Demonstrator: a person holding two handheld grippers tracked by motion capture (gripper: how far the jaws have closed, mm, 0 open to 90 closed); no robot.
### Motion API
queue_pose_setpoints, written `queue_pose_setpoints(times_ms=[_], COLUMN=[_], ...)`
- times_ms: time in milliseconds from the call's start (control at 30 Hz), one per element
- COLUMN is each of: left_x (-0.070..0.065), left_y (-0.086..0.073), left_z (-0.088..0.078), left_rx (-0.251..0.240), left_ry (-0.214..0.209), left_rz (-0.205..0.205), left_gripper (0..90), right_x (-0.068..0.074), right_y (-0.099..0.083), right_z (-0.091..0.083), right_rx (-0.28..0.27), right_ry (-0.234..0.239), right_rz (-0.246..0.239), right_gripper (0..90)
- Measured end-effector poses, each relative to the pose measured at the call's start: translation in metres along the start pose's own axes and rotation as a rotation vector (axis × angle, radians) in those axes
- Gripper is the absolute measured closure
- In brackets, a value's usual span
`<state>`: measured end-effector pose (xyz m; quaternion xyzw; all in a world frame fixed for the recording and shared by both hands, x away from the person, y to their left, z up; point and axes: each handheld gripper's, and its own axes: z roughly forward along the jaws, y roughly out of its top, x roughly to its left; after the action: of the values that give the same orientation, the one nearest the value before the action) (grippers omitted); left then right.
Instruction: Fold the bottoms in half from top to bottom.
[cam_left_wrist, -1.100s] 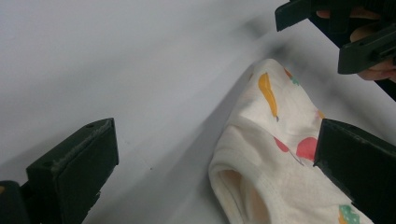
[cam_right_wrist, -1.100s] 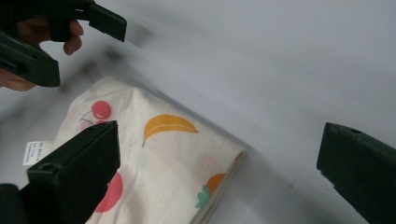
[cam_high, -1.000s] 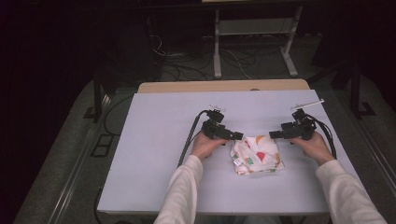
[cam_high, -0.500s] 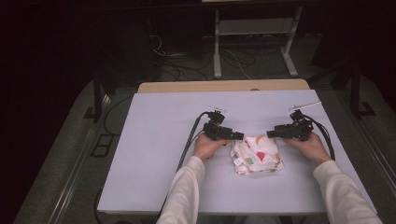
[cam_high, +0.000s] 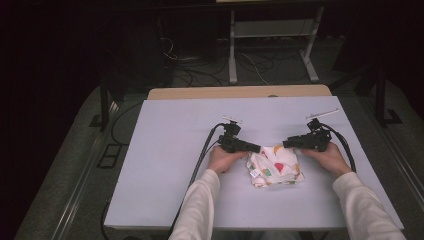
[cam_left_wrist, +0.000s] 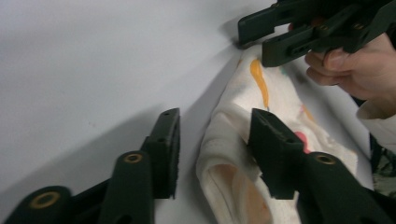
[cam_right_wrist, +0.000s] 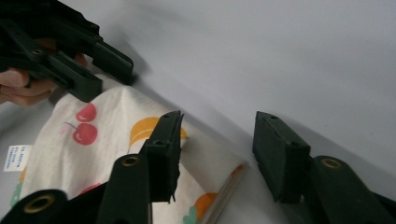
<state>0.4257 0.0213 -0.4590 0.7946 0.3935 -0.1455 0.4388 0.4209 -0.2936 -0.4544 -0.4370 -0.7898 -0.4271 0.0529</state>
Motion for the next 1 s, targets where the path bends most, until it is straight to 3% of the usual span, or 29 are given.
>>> queue_pose_setpoints(times_ms=[133, 367, 533, 1000], left_x=[-0.001, -0.006, -0.008, -0.017], left_y=[0.0, -0.002, -0.009, -0.006], left_z=[0.0, -0.003, -0.009, -0.032], left_rx=[-0.001, -0.009, -0.037, -0.021], left_ry=[0.008, 0.042, 0.052, 0.094], left_rz=[0.011, 0.066, 0.091, 0.146], left_gripper=[71.4, 79.9, 81.5, 82.0], right_x=[0.002, 0.007, 0.01, 0.021], right_y=[0.0, 0.0, -0.001, 0.007], right_z=[0.001, 0.001, 0.0, -0.001], right_rx=[0.008, 0.033, 0.033, 0.028], right_ry=[-0.002, -0.027, -0.074, -0.053], right_rz=[-0.006, -0.013, -0.018, -0.004], right_gripper=[63.7, 84.6, 86.5, 87.1])
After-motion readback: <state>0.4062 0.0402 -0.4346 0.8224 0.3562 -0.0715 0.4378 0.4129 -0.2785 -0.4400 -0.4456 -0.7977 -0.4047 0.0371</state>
